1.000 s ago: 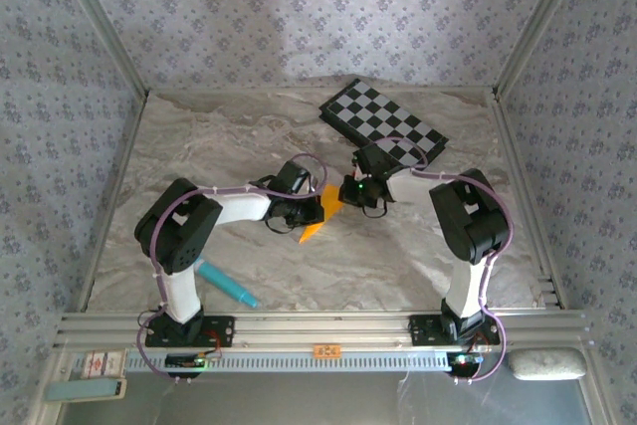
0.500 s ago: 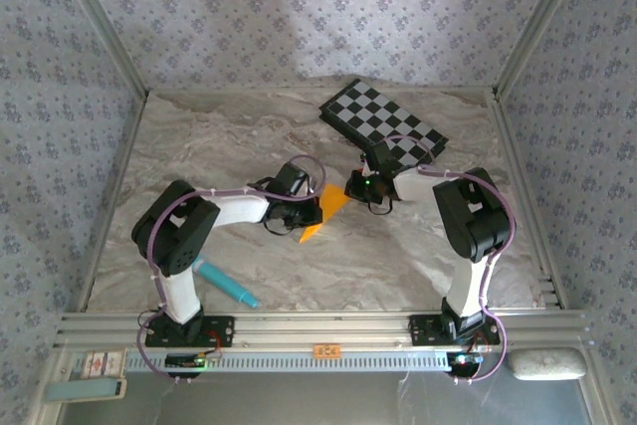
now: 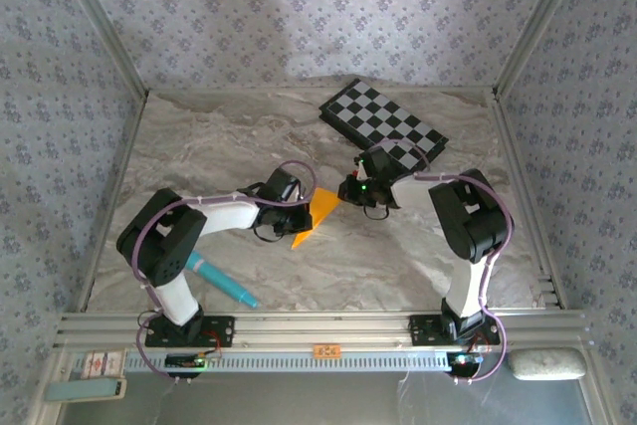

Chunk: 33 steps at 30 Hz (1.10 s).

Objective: Fold a paper plane with a square sheet of paper (pick it up from the middle)
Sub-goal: Fold the wing for the fifth time at the center of the table, then turn over a paper plane at the center of the table.

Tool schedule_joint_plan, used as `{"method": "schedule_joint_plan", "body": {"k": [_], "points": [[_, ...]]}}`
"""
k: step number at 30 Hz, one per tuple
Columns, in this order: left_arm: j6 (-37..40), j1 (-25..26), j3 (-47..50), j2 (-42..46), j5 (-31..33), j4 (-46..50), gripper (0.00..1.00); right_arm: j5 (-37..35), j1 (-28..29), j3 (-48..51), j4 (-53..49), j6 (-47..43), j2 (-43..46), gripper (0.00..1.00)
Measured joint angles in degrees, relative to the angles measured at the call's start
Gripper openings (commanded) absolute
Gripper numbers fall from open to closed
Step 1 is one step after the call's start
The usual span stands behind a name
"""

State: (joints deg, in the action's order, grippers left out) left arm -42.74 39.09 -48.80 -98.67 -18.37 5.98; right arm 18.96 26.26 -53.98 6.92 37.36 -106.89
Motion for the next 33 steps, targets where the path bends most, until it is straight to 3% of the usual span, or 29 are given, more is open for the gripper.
{"method": "schedule_joint_plan", "body": {"k": [11, 14, 21, 27, 33], "points": [[0.02, -0.11, -0.76, 0.55, -0.28, 3.1, 0.01, -1.22, -1.6, -0.61, -1.2, -1.88, 0.35, 0.12], [0.17, -0.37, -2.32, 0.72, -0.33, 5.66, 0.11, -2.4, -1.38, -0.61, -3.96, -1.86, 2.62, 0.14], [0.5, -4.42, -5.38, 9.68, 0.22, 8.92, 0.4, -7.96, -0.24, -2.01, -14.16, 0.33, 14.99, 0.48], [1.84, -10.69, -4.42, 21.09, 5.29, 11.65, 0.7, -12.98, 3.8, -3.89, -22.38, 3.32, 18.29, 0.55], [4.94, -15.34, 0.17, 28.48, 12.96, 15.93, 0.9, -17.51, 11.04, -9.22, -30.18, 9.2, 16.48, 0.66]]}}
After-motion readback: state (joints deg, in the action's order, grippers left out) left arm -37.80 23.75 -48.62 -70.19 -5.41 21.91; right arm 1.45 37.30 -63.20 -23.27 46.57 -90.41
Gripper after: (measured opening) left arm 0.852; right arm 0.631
